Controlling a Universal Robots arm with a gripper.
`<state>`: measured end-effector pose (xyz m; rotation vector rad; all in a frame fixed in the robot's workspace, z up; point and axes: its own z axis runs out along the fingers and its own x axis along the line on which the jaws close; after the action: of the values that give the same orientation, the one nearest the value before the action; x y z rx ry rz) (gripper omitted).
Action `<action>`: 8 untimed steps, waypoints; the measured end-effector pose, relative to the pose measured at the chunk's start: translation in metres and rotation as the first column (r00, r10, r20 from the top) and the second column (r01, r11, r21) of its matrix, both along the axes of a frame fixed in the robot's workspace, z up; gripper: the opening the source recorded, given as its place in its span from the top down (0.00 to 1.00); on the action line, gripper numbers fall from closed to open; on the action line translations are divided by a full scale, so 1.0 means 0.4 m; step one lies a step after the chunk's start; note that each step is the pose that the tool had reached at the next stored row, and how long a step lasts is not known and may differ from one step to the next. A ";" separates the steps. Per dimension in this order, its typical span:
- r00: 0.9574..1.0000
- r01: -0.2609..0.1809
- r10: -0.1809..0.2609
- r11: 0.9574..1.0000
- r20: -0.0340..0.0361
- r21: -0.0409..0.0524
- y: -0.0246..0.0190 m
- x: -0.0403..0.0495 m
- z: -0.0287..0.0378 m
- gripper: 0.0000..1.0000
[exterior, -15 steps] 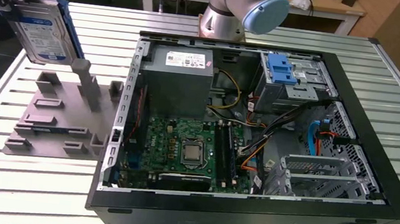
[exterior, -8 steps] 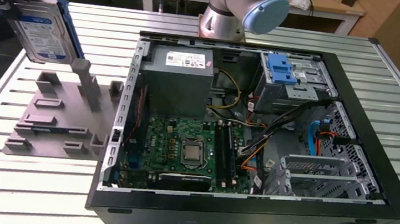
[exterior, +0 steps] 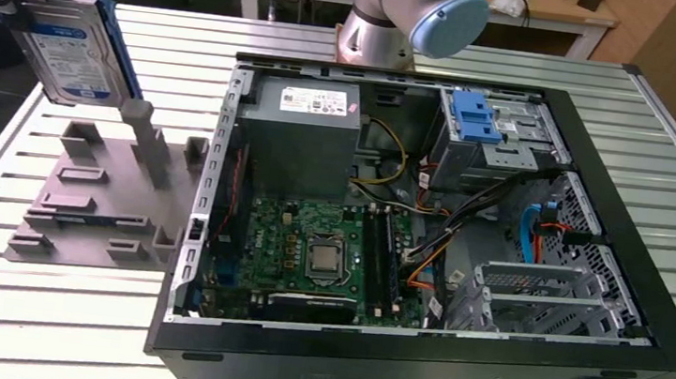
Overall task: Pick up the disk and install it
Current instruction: 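Pick up the disk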
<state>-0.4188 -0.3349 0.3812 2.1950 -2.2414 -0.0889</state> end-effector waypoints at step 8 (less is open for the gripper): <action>1.000 0.000 0.000 1.000 0.000 0.000 0.000 0.000 0.006 0.64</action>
<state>-0.4188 -0.3349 0.3837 2.1951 -2.2414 -0.0888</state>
